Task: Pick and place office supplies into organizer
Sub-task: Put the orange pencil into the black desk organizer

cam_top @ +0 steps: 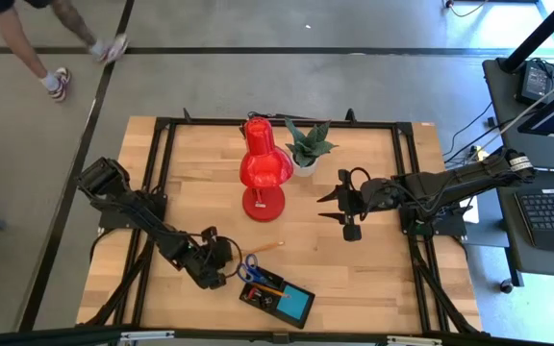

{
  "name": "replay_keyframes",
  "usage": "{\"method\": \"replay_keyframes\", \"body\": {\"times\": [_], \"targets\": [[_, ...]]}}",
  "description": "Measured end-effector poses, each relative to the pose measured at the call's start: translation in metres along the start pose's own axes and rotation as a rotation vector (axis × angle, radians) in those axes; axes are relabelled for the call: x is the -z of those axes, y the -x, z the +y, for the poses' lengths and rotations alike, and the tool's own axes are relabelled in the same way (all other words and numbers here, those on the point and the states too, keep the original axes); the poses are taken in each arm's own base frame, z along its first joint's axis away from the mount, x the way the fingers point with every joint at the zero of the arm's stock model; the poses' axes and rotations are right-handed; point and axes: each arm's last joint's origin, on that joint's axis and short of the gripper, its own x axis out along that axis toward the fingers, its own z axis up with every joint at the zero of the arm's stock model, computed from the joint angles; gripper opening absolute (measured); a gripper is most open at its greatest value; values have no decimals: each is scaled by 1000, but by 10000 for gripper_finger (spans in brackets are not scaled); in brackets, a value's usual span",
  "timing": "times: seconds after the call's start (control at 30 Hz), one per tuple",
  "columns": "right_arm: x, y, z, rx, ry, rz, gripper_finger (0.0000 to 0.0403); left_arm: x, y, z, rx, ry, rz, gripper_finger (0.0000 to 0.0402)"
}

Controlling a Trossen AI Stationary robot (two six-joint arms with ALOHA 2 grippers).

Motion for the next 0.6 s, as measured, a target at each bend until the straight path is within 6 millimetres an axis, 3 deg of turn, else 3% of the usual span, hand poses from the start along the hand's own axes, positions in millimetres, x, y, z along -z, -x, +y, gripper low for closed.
{"method": "replay_keyframes", "body": {"times": [0.27, 0.43, 0.6], "targets": [[2, -4, 1, -2, -145, 18, 171, -4, -2, 2, -19, -113, -19, 4], [10, -24, 6, -12, -198, 88, 171, -8, -4, 5, -39, -112, -42, 4], [32, -49, 16, -120, -246, -22, 171, -10, -6, 7, -57, -99, -63, 4]]}}
